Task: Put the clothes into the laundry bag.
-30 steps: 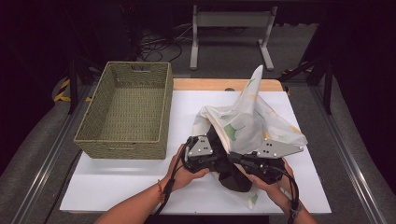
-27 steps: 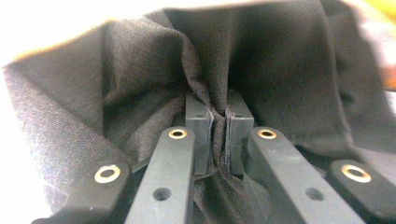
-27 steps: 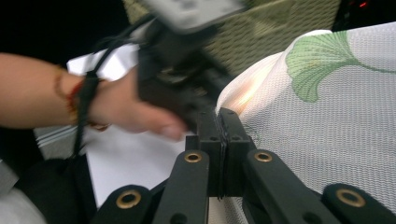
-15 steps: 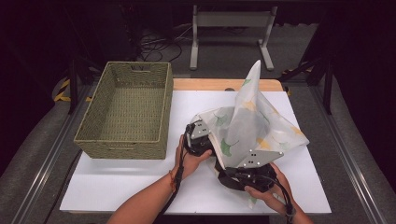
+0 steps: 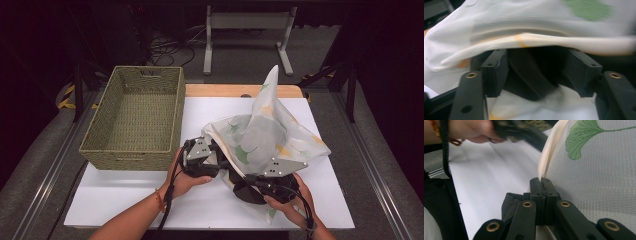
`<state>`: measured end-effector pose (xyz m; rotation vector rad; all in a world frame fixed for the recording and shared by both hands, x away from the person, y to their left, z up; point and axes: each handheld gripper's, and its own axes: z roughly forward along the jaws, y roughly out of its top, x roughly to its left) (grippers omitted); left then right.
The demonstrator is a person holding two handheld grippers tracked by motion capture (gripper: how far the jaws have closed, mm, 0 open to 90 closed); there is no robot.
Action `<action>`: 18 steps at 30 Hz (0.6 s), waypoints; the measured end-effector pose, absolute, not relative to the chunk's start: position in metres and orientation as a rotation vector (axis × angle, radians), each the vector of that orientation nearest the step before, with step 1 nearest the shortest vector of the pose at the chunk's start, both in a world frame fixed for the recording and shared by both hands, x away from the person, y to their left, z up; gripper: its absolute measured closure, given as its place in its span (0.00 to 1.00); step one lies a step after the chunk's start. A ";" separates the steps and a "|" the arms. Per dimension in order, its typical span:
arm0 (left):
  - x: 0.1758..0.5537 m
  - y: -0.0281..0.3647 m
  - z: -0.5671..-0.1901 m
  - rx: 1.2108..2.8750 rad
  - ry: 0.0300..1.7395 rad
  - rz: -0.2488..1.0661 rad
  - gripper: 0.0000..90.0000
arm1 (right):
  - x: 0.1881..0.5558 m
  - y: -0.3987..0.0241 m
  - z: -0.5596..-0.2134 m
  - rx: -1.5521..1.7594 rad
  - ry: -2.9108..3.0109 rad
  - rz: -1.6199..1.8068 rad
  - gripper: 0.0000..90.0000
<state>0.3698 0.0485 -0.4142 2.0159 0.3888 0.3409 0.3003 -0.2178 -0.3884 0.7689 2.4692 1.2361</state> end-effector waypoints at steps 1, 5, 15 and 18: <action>0.365 0.051 -0.413 2.025 0.361 0.335 0.48 | 0.300 -0.218 -0.388 0.773 2.466 1.238 0.99; 0.344 0.051 -0.411 2.063 0.241 0.233 0.65 | 0.301 -0.217 -0.388 0.773 2.467 1.238 0.99; 0.320 0.009 -0.428 2.137 0.127 0.080 0.57 | 0.301 -0.217 -0.388 0.778 2.466 1.239 0.99; 0.323 -0.001 -0.435 2.164 0.146 0.080 0.56 | 0.302 -0.217 -0.388 0.776 2.468 1.238 0.99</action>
